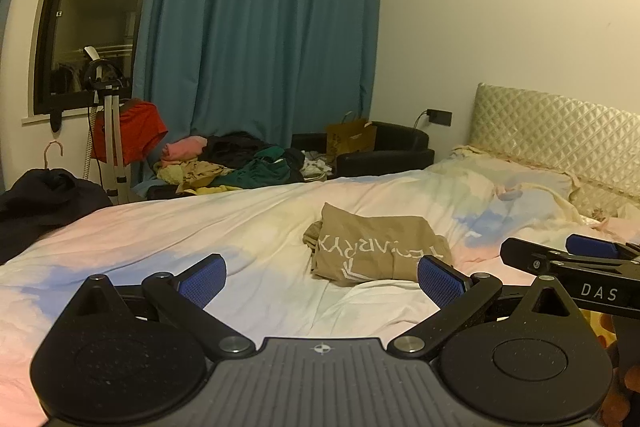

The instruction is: Fold clothes

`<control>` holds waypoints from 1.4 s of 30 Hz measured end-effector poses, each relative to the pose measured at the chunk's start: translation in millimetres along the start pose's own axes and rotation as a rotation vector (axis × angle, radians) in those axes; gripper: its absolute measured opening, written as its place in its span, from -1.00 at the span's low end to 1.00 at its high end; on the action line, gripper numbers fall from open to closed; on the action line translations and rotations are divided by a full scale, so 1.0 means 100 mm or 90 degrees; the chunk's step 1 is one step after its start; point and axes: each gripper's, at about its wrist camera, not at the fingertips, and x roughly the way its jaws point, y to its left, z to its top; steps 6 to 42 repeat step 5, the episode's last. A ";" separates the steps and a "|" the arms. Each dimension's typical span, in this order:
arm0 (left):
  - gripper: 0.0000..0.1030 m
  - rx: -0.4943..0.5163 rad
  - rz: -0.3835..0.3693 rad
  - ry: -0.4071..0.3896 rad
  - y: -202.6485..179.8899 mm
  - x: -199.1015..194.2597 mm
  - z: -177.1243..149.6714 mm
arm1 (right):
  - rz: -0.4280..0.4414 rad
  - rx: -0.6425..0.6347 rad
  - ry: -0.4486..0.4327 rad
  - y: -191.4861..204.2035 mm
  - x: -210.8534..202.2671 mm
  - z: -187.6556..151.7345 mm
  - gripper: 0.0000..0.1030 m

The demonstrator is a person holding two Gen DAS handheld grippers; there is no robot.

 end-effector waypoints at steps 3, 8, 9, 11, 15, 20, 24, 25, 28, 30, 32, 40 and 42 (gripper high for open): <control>0.99 0.001 0.002 0.001 0.00 0.01 -0.01 | 0.001 0.000 0.003 0.00 0.01 0.00 1.00; 0.99 -0.002 0.001 0.003 0.01 0.02 -0.02 | 0.002 -0.001 0.005 0.00 0.01 0.01 1.00; 0.99 -0.002 0.001 0.003 0.01 0.02 -0.02 | 0.002 -0.001 0.005 0.00 0.01 0.01 1.00; 0.99 -0.002 0.001 0.003 0.01 0.02 -0.02 | 0.002 -0.001 0.005 0.00 0.01 0.01 1.00; 0.99 -0.002 0.001 0.003 0.01 0.02 -0.02 | 0.002 -0.001 0.005 0.00 0.01 0.01 1.00; 0.99 -0.002 0.001 0.003 0.01 0.02 -0.02 | 0.002 -0.001 0.005 0.00 0.01 0.01 1.00; 0.99 -0.002 0.001 0.003 0.01 0.02 -0.02 | 0.002 -0.001 0.005 0.00 0.01 0.01 1.00; 0.99 -0.002 0.001 0.003 0.01 0.02 -0.02 | 0.002 -0.001 0.005 0.00 0.01 0.01 1.00; 0.99 -0.002 0.001 0.003 0.01 0.02 -0.02 | 0.002 -0.001 0.005 0.00 0.01 0.01 1.00; 0.99 -0.002 0.001 0.003 0.01 0.02 -0.02 | 0.002 -0.001 0.005 0.00 0.01 0.01 1.00; 0.99 -0.002 0.001 0.003 0.01 0.02 -0.02 | 0.002 -0.001 0.005 0.00 0.01 0.01 1.00; 0.99 -0.002 0.001 0.003 0.01 0.02 -0.02 | 0.002 -0.001 0.005 0.00 0.01 0.01 1.00; 0.99 -0.002 0.001 0.003 0.01 0.02 -0.02 | 0.002 -0.001 0.005 0.00 0.01 0.01 1.00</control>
